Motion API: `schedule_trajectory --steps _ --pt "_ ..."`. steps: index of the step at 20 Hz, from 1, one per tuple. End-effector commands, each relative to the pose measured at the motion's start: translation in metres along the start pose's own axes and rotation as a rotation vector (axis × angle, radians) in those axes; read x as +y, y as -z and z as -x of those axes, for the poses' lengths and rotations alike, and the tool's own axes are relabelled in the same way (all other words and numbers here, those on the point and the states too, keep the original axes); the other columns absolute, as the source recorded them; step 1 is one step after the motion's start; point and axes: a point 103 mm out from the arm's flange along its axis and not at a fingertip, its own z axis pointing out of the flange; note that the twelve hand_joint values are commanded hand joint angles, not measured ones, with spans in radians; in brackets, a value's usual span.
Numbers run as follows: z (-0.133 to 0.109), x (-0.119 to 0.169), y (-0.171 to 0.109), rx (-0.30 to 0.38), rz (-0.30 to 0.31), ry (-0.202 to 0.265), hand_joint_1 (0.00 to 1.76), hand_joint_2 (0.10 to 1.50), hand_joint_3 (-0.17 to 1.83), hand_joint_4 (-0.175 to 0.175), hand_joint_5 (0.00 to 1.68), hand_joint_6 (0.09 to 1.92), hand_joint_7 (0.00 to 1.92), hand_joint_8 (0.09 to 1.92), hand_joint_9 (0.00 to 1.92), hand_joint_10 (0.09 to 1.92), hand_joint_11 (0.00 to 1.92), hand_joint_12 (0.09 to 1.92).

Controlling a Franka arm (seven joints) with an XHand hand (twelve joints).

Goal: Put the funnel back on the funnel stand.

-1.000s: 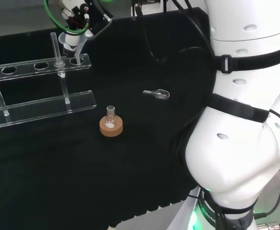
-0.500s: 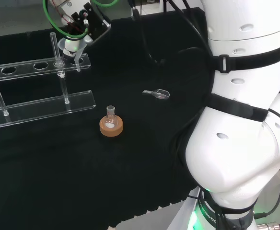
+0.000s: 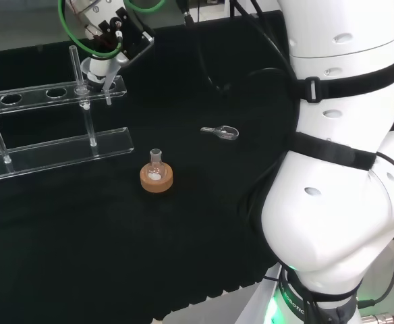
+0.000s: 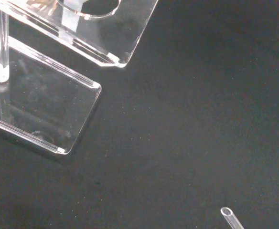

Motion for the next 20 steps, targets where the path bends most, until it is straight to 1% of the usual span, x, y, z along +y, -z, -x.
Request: schedule_trajectory --steps 1,3,7,10,15,20 --pt "0.003 -0.0002 -0.0014 0.004 -0.005 -0.001 0.57 0.82 0.03 0.001 0.61 0.09 0.74 0.43 0.33 0.68 0.0 1.02" --pt "0.0037 -0.0007 -0.0014 -0.004 -0.014 -0.013 0.55 0.82 0.03 -0.002 0.56 0.09 0.7 0.42 0.31 0.68 0.0 1.0" --pt "0.0056 -0.0016 -0.002 -0.004 -0.023 -0.012 0.51 0.8 0.02 -0.007 0.48 0.09 0.61 0.41 0.28 0.69 0.0 0.95" --pt "0.0059 -0.003 -0.0018 -0.018 -0.03 -0.013 0.48 0.79 0.02 -0.011 0.42 0.09 0.53 0.42 0.22 0.72 0.0 0.88" --pt "0.0087 -0.0056 -0.0015 -0.012 -0.028 -0.012 0.46 0.78 0.01 -0.018 0.35 0.09 0.44 0.45 0.16 0.75 0.0 0.8" --pt "0.0098 -0.0098 0.0005 -0.021 -0.017 -0.016 0.44 0.77 0.0 -0.019 0.31 0.09 0.39 0.47 0.12 0.76 0.0 0.75"
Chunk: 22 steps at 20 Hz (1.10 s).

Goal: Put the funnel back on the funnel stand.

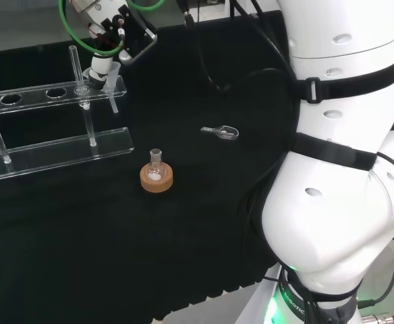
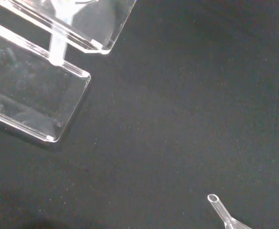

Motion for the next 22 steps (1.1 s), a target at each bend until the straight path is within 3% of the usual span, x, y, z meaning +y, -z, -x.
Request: schedule_trajectory --steps 1,16,22 --pt "0.003 -0.005 0.003 -0.005 0.01 -0.005 0.44 0.77 0.0 -0.019 0.31 0.09 0.38 0.47 0.11 0.77 0.0 0.74" --pt "0.027 -0.042 0.022 0.061 0.102 -0.035 0.43 0.76 0.0 -0.024 0.24 0.09 0.31 0.51 0.05 0.79 0.0 0.66" --pt "0.043 -0.065 0.013 0.093 0.11 -0.07 0.45 0.77 0.0 -0.025 0.24 0.09 0.31 0.51 0.05 0.8 0.0 0.65"
